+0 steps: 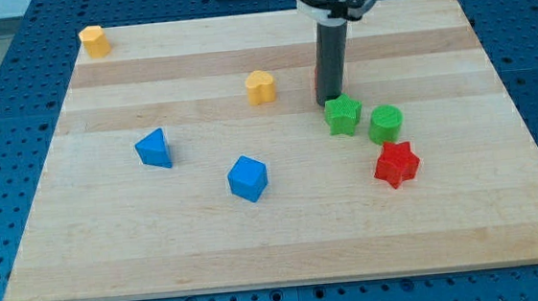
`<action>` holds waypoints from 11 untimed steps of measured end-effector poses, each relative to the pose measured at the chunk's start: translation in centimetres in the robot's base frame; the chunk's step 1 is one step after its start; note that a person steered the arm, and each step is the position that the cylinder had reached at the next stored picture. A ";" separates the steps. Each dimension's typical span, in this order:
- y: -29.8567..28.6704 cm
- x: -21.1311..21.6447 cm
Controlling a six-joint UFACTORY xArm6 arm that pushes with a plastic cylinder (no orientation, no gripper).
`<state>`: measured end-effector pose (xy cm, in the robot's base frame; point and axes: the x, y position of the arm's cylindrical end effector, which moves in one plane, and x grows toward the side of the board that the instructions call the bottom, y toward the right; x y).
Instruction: Move the red circle to the left side
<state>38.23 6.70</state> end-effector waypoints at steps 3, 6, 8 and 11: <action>2.2 -2.4; 9.9 -3.9; 3.3 -7.1; 1.7 -4.2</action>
